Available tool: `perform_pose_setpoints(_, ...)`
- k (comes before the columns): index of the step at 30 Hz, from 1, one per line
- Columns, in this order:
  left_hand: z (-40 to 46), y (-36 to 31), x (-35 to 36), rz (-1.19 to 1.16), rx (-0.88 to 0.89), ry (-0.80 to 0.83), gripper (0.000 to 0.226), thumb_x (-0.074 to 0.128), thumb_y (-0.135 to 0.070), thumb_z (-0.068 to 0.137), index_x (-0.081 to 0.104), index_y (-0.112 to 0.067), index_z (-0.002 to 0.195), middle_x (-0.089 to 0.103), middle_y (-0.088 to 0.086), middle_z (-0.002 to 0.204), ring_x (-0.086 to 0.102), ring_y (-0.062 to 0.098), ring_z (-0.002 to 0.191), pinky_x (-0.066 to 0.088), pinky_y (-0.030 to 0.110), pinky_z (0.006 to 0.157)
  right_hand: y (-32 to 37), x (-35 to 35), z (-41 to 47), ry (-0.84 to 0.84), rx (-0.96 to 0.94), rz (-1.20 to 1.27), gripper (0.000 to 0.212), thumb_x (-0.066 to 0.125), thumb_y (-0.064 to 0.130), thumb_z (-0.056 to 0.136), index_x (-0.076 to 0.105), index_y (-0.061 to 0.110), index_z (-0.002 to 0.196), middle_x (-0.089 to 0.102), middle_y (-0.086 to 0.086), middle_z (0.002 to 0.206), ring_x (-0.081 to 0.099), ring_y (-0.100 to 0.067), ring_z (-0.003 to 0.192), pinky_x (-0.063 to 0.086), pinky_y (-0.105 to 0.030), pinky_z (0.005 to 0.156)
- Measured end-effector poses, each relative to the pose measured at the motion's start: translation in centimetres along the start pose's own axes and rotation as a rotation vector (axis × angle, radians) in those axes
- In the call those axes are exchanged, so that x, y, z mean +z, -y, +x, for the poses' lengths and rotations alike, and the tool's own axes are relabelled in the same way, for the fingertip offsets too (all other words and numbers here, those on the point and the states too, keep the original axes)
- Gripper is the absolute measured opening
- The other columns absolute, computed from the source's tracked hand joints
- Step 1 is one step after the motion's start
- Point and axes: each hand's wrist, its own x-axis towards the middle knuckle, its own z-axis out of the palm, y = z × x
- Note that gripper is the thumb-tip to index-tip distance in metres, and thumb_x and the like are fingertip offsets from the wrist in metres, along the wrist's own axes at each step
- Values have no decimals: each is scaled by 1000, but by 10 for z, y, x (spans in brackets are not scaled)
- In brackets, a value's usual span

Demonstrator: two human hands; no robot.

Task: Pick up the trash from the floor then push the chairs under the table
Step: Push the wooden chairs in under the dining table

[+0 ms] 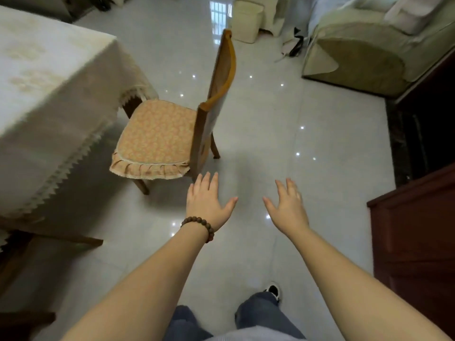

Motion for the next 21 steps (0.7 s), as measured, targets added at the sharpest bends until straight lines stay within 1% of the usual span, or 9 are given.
perform_pose_setpoints(4, 21, -85, 24, -8, -33, 5, 83, 38, -67, 87, 14, -19, 150, 15, 3, 159, 7, 22, 146, 8, 42, 118, -70, -52, 33, 4, -35, -10, 63, 48, 41, 94, 25, 15, 147, 9, -13, 158, 2, -25, 146, 7, -40, 119)
perform_pose_setpoints(9, 58, -154, 29, 33, -54, -25, 82, 37, -66, 88, 13, -19, 151, 15, 4, 159, 7, 23, 146, 8, 42, 119, -118, -100, 80, 3, -82, -12, 63, 44, 44, 95, 23, 17, 148, 5, -9, 159, -2, -22, 147, 5, -39, 120)
perform_pose_setpoints(15, 123, -191, 25, 54, -85, -91, 82, 37, -66, 88, 14, -19, 150, 17, 6, 158, 9, 24, 146, 9, 42, 119, -138, -125, 152, 16, -134, -20, 63, 42, 45, 95, 20, 19, 148, 4, -9, 159, -3, -20, 147, 3, -37, 120)
perform_pose_setpoints(21, 213, -204, 19, 45, -177, -201, 82, 39, -66, 87, 16, -19, 150, 18, 7, 157, 10, 25, 145, 8, 41, 118, -125, -134, 253, 44, -269, -60, 64, 42, 45, 95, 19, 20, 148, 3, -8, 159, -5, -20, 147, 1, -38, 120)
